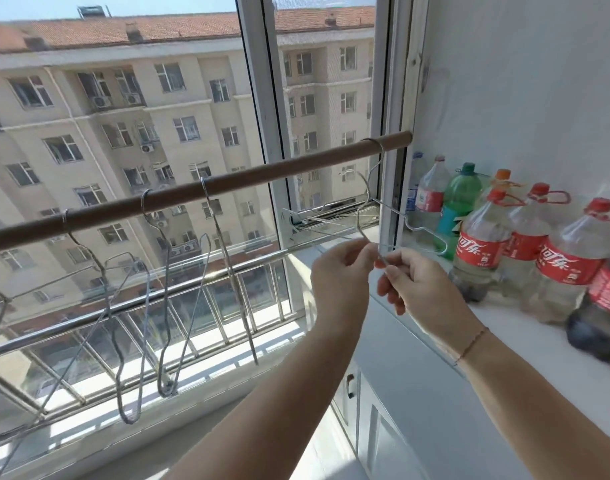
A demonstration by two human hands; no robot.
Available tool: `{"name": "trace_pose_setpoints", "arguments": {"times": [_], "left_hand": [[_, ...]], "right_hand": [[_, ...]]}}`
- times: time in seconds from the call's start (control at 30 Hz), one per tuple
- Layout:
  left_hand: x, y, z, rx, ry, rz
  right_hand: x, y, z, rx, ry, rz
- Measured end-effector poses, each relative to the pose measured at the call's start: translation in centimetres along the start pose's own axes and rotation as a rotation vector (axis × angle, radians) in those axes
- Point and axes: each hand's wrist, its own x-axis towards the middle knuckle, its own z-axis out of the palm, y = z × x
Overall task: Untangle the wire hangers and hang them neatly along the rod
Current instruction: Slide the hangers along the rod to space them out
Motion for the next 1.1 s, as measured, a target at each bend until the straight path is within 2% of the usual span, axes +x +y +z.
{"name": "trace_pose_setpoints", "arguments": {"times": [0.17, 0.33, 0.67, 0.77, 0.83, 0.97, 1.03, 1.1], "left_hand": [[2.3, 2.8, -0.7, -0.075, 0.066, -0.022], [4.2, 3.8, -1.7, -0.088, 0.109, -0.07], [5.6, 1.6, -2.8, -0.066, 0.176, -0.181], [6.1, 1.4, -2.8, -0.073, 0.147, -0.234], [6.7, 1.1, -2.8, -0.085, 0.131, -0.249], [7.4, 1.0, -2.6, -0.146, 0.15, -0.282], [7.5, 0.8, -2.4, -0.179, 0.154, -0.287], [7.6, 0.6, -2.1, -0.185, 0.152, -0.272]], "right_hand": [[2.6, -2.9, 0.7, 0.039, -0.011, -0.046], [5.3, -4.6, 2.1, 0.039, -0.09, 0.058], [6.7, -3.5, 4.2, 0.097, -0.261, 0.185], [6.8, -3.3, 3.5, -0.059, -0.343, 0.135], [7.2, -2.9, 2.3, -0.236, -0.236, 0.021], [9.0, -2.3, -1.3, -0.385, 0.273, -0.247], [10.4, -1.1, -2.4, -0.479, 0.332, -0.204], [11.2, 0.1, -2.5, -0.531, 0.264, -0.088]]}}
